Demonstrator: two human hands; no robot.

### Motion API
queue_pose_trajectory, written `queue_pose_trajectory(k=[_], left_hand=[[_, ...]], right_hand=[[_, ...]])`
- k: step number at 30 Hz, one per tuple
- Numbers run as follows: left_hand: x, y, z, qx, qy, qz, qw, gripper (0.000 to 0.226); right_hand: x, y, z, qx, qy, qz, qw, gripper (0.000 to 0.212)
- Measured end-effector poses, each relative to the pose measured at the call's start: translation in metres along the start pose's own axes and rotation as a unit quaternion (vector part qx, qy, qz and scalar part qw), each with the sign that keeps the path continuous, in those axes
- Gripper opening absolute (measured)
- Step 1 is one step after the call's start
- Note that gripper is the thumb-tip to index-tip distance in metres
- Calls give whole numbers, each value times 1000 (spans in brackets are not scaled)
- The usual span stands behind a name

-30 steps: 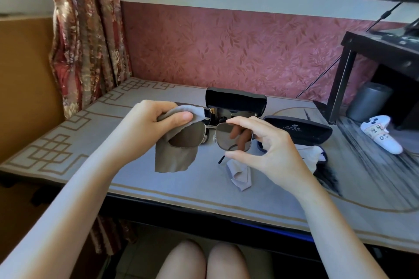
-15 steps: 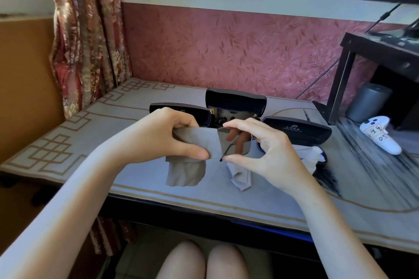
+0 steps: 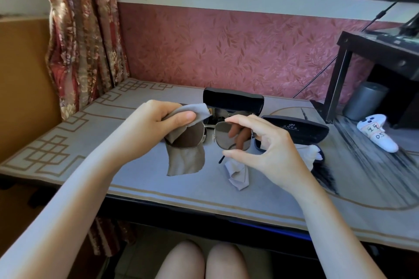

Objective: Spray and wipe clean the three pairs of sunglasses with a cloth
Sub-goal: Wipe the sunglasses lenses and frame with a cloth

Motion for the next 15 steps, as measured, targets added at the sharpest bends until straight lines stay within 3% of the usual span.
queue_pose_trajectory(k=[5, 8, 12, 15], left_hand=[[-7, -6, -3, 6, -32, -46, 998, 46], [-10, -8, -7, -17, -64, -83, 994, 27], [-1, -11, -11, -39, -55, -141, 988, 41], [6, -11, -8, -42, -25, -140, 989, 37]], right_hand=[[-4, 0, 3, 4, 17, 4, 1000, 49], [-3, 0, 3, 3, 18, 2, 1000, 50], [-2, 0, 4, 13, 18, -4, 1000, 49], [1, -1, 4, 17, 9, -14, 1000, 49]])
Point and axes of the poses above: each hand's wrist, its own y-axis towards the middle knuckle, its own x-axis out of the palm, z = x × y, the point moved 7 cm from there along y, towards the middle knuckle, and after that the axes turned 6 degrees about z, right-handed, at the moved point
